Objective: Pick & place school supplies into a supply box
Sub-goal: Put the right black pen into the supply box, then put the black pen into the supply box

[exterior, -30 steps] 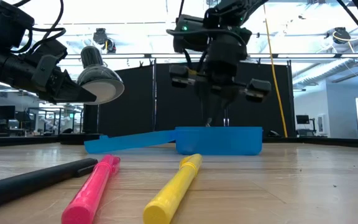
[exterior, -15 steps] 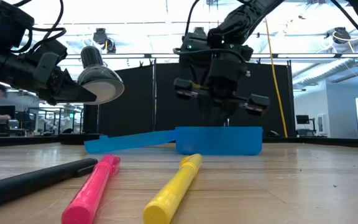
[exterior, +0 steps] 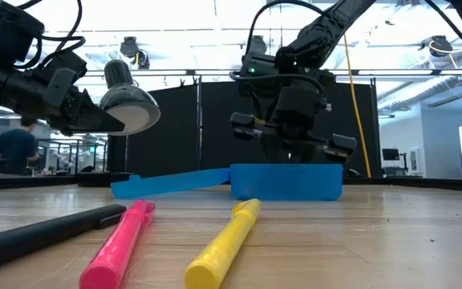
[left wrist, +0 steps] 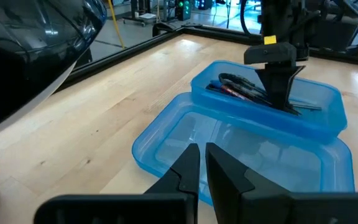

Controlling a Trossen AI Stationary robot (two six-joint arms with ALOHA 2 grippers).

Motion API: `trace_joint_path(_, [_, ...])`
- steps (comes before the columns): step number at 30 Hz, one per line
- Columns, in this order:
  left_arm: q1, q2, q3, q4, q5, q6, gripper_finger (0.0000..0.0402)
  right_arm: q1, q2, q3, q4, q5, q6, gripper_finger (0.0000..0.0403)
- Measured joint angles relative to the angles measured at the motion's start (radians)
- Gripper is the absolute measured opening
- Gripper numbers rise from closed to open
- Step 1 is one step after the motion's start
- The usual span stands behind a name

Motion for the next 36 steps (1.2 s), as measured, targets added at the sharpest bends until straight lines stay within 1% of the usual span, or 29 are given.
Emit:
trace_joint_path(4, [0.0,0.0,0.0,-0.002,0.0,0.0,0.0031,0.007,0.0,0.001,0.011,0.007,-0.019,0.0038])
trace_joint_path(9, [0.0,0.0,0.0,-0.004,0.0,0.001,0.0031,0.029,-0.006,0.013,0.007,0.123,-0.024,0.0071])
trace_joint_path(13, [0.0,0.0,0.0,-0.008,0.019,-0.008,0.0031,0.04,-0.033,0.018,0.005,0.145,-0.024,0.0091])
trace_joint_path(17, [-0.001,0.0,0.0,-0.008,0.063,-0.008,0.0031,0.062,-0.089,0.018,0.005,0.21,-0.004,0.0097])
trace_joint_path(20, [-0.002,0.0,0.0,-0.008,0.071,-0.009,0.0031,0.089,-0.17,0.018,-0.004,0.306,0.03,0.0095])
trace_joint_path(22, [-0.002,0.0,0.0,-0.009,0.071,-0.005,0.0031,0.124,-0.247,0.018,-0.003,0.393,0.102,0.0093])
trace_joint_path(24, [-0.002,0.0,0.0,-0.009,0.071,-0.005,0.0031,0.178,-0.338,0.018,0.021,0.491,0.227,0.0089])
trace_joint_path(26, [-0.002,0.0,0.0,-0.009,0.071,-0.005,0.0031,0.241,-0.439,0.019,0.046,0.571,0.447,0.0083])
trace_joint_path(27, [-0.002,0.0,0.0,-0.009,0.07,-0.005,0.0031,0.272,-0.494,0.019,0.052,0.588,0.568,0.0078])
trace_joint_path(29, [-0.002,0.0,0.0,-0.009,0.07,-0.005,0.0031,0.325,-0.602,0.02,0.051,0.564,0.824,0.0066])
trace_joint_path(31, [-0.002,0.0,0.0,-0.009,0.071,-0.005,0.0031,0.375,-0.713,0.019,0.052,0.481,1.096,0.0048])
trace_joint_path(33, [-0.002,0.0,0.0,-0.009,0.079,-0.005,0.0031,0.43,-0.823,-0.013,0.083,0.406,1.373,0.0027])
trace_joint_path(34, [-0.002,0.0,0.0,-0.01,0.089,-0.005,0.0031,0.466,-0.876,-0.05,0.113,0.4,1.485,0.0015])
trace_joint_path(36, [-0.002,0.0,0.0,-0.012,0.134,-0.007,0.0031,0.557,-0.979,-0.164,0.187,0.476,1.622,0.0004])
